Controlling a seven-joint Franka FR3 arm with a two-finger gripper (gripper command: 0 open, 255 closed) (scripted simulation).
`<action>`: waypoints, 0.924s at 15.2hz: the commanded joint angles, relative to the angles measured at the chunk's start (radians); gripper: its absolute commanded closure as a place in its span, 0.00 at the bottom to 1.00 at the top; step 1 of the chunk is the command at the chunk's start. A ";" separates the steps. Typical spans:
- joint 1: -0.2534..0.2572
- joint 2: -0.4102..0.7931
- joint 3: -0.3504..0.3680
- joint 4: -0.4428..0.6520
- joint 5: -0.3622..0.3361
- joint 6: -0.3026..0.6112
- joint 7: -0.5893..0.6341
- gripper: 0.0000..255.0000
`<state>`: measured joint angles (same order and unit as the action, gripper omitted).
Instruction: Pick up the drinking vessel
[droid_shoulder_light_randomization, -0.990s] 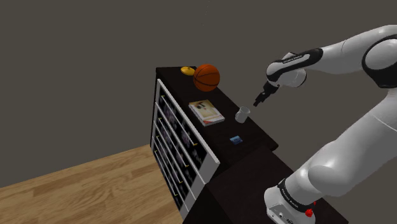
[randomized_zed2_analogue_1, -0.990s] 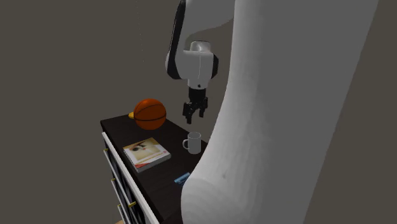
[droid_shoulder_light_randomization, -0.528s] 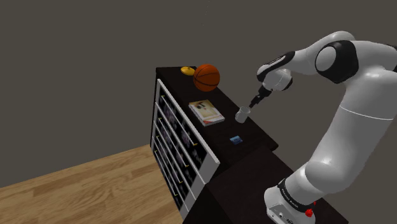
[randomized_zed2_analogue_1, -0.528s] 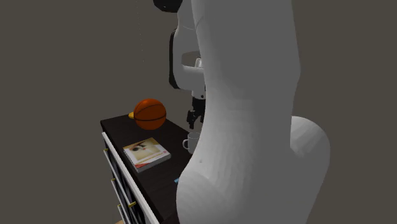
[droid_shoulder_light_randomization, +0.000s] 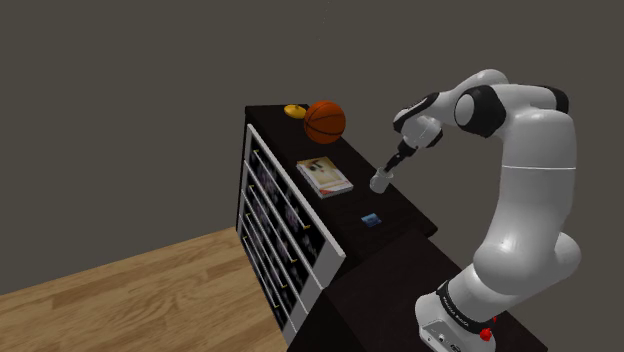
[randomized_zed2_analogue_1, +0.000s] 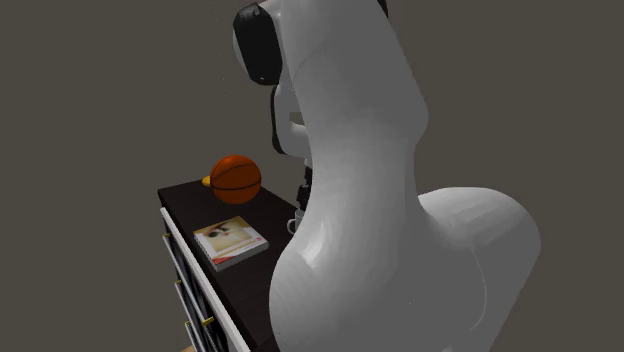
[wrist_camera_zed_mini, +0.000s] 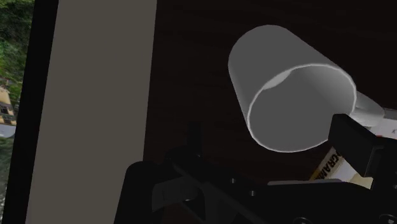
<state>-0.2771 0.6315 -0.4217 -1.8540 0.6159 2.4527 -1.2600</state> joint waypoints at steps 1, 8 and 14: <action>-0.020 0.040 0.017 0.033 0.018 0.005 -0.015 0.00; -0.045 0.108 0.052 0.053 0.057 0.052 -0.046 0.00; -0.046 0.109 0.052 0.054 0.058 0.052 -0.047 1.00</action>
<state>-0.3228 0.7404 -0.3695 -1.8000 0.6736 2.5048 -1.3073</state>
